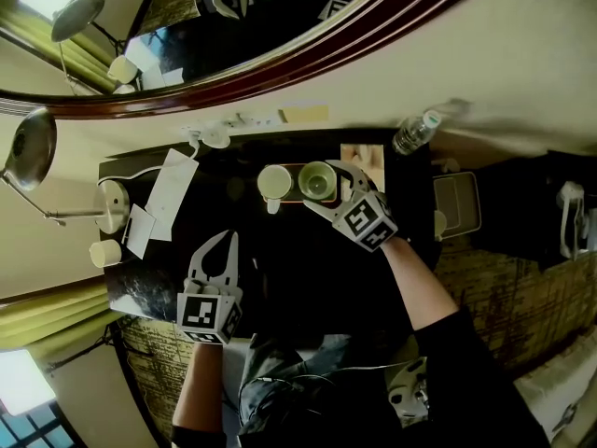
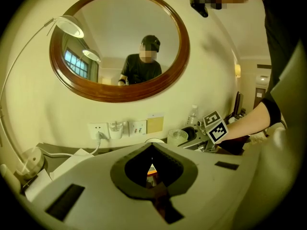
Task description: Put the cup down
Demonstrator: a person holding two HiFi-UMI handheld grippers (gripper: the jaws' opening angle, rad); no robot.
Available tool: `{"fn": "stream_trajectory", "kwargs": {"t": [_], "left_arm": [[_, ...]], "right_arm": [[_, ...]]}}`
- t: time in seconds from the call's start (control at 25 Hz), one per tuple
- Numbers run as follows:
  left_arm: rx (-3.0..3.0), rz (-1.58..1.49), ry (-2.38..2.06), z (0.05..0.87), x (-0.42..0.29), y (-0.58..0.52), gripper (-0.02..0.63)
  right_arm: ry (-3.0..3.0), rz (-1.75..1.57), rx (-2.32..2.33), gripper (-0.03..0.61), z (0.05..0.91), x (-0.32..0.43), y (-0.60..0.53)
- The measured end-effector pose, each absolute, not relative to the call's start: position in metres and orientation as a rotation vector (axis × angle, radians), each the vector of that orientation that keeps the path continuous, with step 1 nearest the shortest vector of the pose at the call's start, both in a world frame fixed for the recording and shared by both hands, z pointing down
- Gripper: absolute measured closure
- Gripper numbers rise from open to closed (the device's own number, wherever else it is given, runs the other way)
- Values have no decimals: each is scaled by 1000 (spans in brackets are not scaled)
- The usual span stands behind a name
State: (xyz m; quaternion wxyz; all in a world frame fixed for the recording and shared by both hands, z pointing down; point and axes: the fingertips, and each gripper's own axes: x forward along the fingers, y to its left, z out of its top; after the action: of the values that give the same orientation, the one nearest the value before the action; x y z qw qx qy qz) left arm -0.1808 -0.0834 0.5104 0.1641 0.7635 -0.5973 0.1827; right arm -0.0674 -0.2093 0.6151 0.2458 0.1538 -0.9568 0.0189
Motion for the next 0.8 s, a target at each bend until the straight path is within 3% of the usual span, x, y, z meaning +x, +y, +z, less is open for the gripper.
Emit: {"fn": "stream_trajectory", "kwargs": {"t": [0.52, 0.8], "left_arm": [[2293, 507, -1593, 477, -184, -68, 627], [2400, 538, -1480, 458, -181, -61, 627]], "right_arm": [[-2557, 127, 574, 195, 576, -51, -140], [-2491, 265, 709, 195, 616, -38, -92]]}}
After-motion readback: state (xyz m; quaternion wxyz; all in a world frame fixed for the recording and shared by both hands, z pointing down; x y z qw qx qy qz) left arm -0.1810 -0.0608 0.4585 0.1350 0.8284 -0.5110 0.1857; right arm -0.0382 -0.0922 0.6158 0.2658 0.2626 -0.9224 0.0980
